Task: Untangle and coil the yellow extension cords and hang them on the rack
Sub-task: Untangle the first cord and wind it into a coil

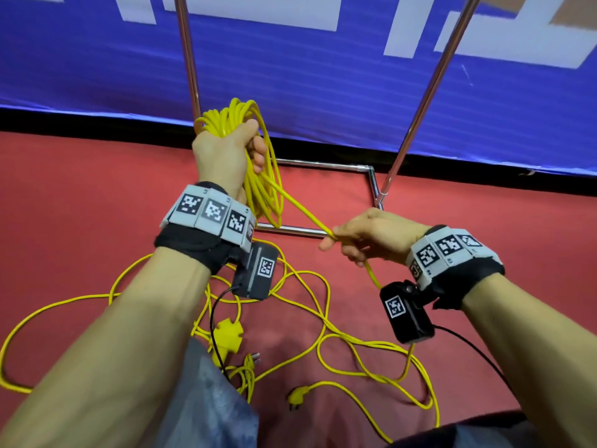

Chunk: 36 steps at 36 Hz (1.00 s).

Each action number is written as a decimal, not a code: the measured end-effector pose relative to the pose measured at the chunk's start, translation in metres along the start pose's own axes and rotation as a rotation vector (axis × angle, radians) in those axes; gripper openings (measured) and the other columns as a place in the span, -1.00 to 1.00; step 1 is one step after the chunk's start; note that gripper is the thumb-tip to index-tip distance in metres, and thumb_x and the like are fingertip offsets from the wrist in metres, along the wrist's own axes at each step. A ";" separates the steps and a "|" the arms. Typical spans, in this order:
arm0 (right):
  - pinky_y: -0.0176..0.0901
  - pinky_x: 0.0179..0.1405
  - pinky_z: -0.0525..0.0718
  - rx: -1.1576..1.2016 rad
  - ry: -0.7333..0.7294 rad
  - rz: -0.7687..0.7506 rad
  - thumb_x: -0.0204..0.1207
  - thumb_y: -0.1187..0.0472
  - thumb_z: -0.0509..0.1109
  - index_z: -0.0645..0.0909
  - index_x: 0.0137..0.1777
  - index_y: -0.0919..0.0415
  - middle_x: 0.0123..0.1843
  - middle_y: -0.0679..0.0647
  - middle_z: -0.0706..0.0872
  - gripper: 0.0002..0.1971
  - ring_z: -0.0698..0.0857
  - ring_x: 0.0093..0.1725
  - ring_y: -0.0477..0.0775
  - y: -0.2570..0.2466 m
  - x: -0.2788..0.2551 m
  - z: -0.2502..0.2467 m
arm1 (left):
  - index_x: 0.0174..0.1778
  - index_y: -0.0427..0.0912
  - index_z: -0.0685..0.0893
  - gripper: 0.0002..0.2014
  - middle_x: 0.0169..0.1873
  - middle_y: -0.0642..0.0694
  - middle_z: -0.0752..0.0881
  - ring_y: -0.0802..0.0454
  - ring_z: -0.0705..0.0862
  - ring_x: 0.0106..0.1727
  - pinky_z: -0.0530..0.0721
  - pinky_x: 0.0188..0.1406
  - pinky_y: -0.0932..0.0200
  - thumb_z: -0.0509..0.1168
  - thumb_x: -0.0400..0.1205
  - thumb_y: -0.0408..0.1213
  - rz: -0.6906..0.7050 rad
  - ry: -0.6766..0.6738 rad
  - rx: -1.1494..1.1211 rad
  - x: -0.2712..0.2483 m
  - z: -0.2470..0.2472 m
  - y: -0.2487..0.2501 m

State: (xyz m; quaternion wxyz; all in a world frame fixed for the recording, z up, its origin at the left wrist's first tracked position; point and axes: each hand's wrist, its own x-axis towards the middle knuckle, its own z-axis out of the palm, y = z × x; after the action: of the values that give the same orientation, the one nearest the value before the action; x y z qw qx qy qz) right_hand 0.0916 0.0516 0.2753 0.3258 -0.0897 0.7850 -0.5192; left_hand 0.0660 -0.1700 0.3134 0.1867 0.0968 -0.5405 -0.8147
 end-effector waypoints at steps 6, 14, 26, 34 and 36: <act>-0.17 -0.41 0.52 -0.112 -0.125 0.115 0.59 0.07 0.39 0.80 -0.09 0.30 -0.52 0.08 0.52 -0.71 0.44 -0.50 0.03 0.006 0.001 0.002 | -0.39 -0.24 0.58 -0.76 -0.66 -0.08 0.59 0.04 0.45 -0.71 0.33 -0.70 0.30 0.30 0.62 -0.47 0.058 -0.002 -0.018 -0.005 0.002 0.000; -0.10 -0.22 0.56 -0.842 0.441 0.216 0.40 -0.50 0.22 0.55 -0.58 0.17 -0.50 0.14 0.56 -0.28 0.67 -0.30 0.18 0.014 0.022 0.006 | -0.33 -0.25 0.56 -0.80 -0.66 -0.10 0.55 0.03 0.42 -0.71 0.31 -0.69 0.32 0.29 0.64 -0.46 -0.035 -0.105 -0.113 -0.012 0.005 0.004; -0.07 -0.27 0.45 0.384 0.116 0.289 0.58 0.20 0.07 0.43 -0.37 0.22 -0.58 0.00 0.28 -0.71 0.30 -0.53 0.02 0.019 -0.001 -0.036 | -0.46 -0.25 0.55 -0.73 -0.70 -0.11 0.52 0.00 0.38 -0.73 0.27 -0.68 0.33 0.31 0.57 -0.50 0.022 0.091 -0.082 0.003 -0.002 0.003; -0.19 -0.46 0.40 -0.241 0.129 0.277 0.54 0.24 0.41 0.75 -0.35 0.26 -0.52 0.07 0.51 -0.76 0.44 -0.50 0.01 0.024 0.001 -0.021 | -0.43 -0.28 0.52 -0.75 -0.71 -0.09 0.50 0.02 0.36 -0.73 0.27 -0.67 0.34 0.29 0.58 -0.51 0.046 0.150 -0.112 0.008 -0.004 0.004; -0.21 -0.44 0.46 -0.387 0.188 0.247 0.47 0.19 0.52 0.80 -0.34 0.19 -0.52 0.02 0.57 -0.83 0.47 -0.50 -0.02 0.019 0.003 -0.017 | -0.43 -0.28 0.52 -0.75 -0.71 -0.09 0.51 0.01 0.37 -0.73 0.27 -0.67 0.33 0.29 0.59 -0.50 0.032 0.125 -0.110 0.008 -0.004 0.004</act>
State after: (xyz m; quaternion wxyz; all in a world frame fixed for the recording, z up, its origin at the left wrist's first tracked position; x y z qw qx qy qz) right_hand 0.0825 0.0711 0.2620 0.2889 -0.0050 0.9017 -0.3216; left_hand 0.0608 -0.1783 0.3153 0.2380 0.1283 -0.4836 -0.8325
